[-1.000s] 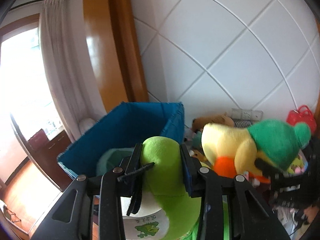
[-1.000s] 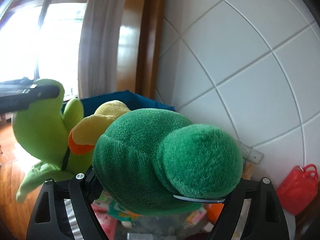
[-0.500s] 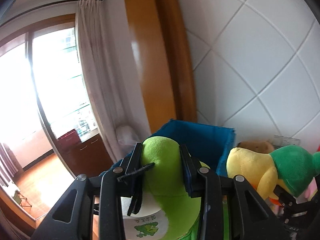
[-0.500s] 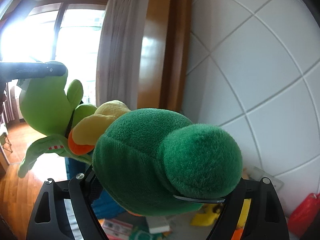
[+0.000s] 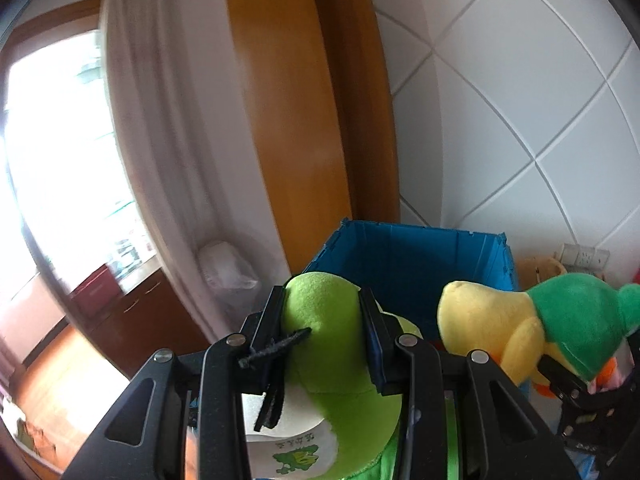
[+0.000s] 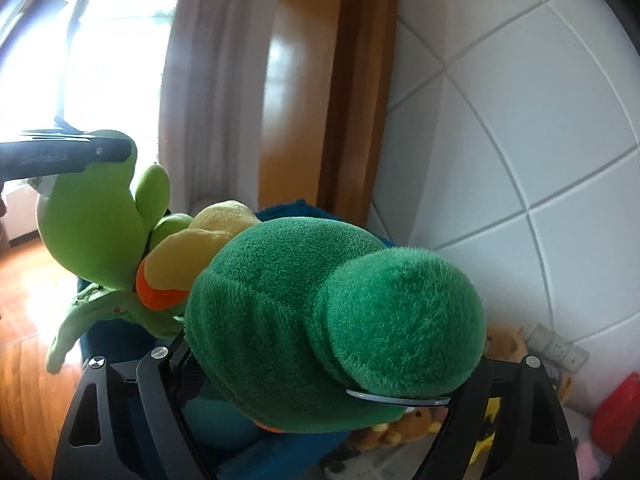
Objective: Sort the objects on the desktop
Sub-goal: 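Lift and carry the frog and duck plushes over the blue crate, then open both tools to drop the two plushes into the crate, then move both tools back over the table toward the items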
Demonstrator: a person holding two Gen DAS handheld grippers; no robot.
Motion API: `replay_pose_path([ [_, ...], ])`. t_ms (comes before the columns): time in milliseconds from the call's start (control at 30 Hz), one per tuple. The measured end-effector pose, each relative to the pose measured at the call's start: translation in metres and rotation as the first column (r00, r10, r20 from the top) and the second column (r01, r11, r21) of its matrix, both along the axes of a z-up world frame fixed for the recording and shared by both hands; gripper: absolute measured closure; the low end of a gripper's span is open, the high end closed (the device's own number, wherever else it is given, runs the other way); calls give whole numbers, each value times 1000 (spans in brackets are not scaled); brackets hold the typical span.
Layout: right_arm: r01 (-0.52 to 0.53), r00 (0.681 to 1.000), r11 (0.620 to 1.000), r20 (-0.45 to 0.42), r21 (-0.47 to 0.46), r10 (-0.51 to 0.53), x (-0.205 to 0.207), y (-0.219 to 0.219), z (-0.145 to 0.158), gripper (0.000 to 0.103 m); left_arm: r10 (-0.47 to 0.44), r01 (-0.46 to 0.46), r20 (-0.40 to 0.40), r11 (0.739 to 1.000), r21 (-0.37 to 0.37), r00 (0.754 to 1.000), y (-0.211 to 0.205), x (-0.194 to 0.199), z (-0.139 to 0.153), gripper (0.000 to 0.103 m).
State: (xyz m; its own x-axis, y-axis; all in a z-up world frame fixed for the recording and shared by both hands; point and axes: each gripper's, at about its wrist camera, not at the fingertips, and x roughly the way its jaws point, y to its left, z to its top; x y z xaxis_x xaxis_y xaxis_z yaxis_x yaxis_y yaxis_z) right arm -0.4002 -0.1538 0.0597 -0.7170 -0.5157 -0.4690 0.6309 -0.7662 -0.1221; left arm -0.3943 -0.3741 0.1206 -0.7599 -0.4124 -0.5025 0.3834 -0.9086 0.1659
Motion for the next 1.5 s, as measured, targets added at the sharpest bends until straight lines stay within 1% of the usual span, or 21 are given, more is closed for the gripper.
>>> replay_pose_path([
  [100, 68, 997, 997, 22, 31, -69, -21, -28, -5, 17, -65, 64, 26, 998, 15, 998, -33, -30, -12, 68],
  [167, 107, 993, 992, 51, 69, -110, -42, -42, -13, 17, -106, 104, 47, 994, 34, 993, -44, -51, -23, 68],
  [200, 125, 989, 988, 66, 89, -132, -52, -49, -17, 17, -125, 123, 55, 992, 42, 991, -48, -62, -28, 74],
  [233, 144, 985, 984, 79, 109, -153, -62, -56, -21, 17, -147, 144, 61, 988, 48, 987, -51, -75, -32, 82],
  [267, 162, 980, 978, 93, 129, -174, -72, -64, -24, 17, -169, 166, 68, 985, 58, 983, -53, -88, -36, 98],
  [333, 193, 969, 967, 120, 166, -214, -92, -75, -32, 17, -214, 207, 91, 975, 79, 973, -55, -112, -42, 97],
  [400, 222, 956, 954, 149, 203, -254, -113, -80, -42, 17, -235, 229, 124, 971, 64, 964, -51, -133, -49, 97],
  [567, 244, 931, 936, 211, 253, -299, -149, -85, -62, 17, -286, 275, 191, 958, 84, 939, -48, -178, -82, 97],
  [633, 247, 927, 931, 213, 270, -308, -160, -87, -69, 13, -300, 284, 219, 953, 103, 928, -49, -190, -93, 92],
  [667, 248, 925, 928, 215, 278, -312, -165, -87, -72, 12, -306, 288, 233, 951, 110, 923, -49, -196, -99, 79],
  [700, 251, 923, 927, 221, 279, -316, -172, -88, -75, 10, -308, 290, 243, 951, 109, 920, -49, -201, -105, 57],
  [733, 250, 922, 928, 226, 275, -315, -186, -94, -85, 9, -304, 287, 248, 953, 101, 920, -49, -204, -110, 44],
  [767, 245, 923, 930, 227, 274, -311, -201, -100, -87, 9, -300, 286, 247, 954, 91, 921, -48, -205, -115, 27],
  [800, 241, 924, 931, 229, 274, -306, -215, -105, -88, 8, -297, 286, 243, 955, 78, 923, -48, -207, -118, 23],
  [833, 234, 926, 931, 226, 281, -301, -218, -108, -90, 8, -296, 287, 243, 955, 70, 924, -48, -209, -122, 23],
  [900, 221, 929, 931, 226, 292, -292, -223, -113, -96, 7, -299, 288, 254, 954, 81, 920, -49, -212, -128, 23],
  [967, 228, 930, 927, 214, 297, -297, -234, -115, -98, 7, -299, 288, 269, 954, 81, 915, -48, -212, -133, 23],
  [1033, 226, 933, 931, 212, 287, -292, -236, -114, -97, 3, -299, 289, 278, 954, 78, 913, -47, -210, -135, 23],
  [1167, 232, 936, 931, 194, 280, -292, -237, -111, -90, 3, -301, 294, 278, 953, 65, 912, -45, -197, -132, 23],
  [1300, 237, 942, 934, 171, 265, -288, -217, -102, -76, 1, -310, 304, 280, 950, 66, 909, -41, -177, -130, 23],
  [1500, 228, 955, 949, 140, 215, -261, -164, -83, -54, 1, -356, 350, 257, 934, 70, 898, -26, -120, -127, 23],
])
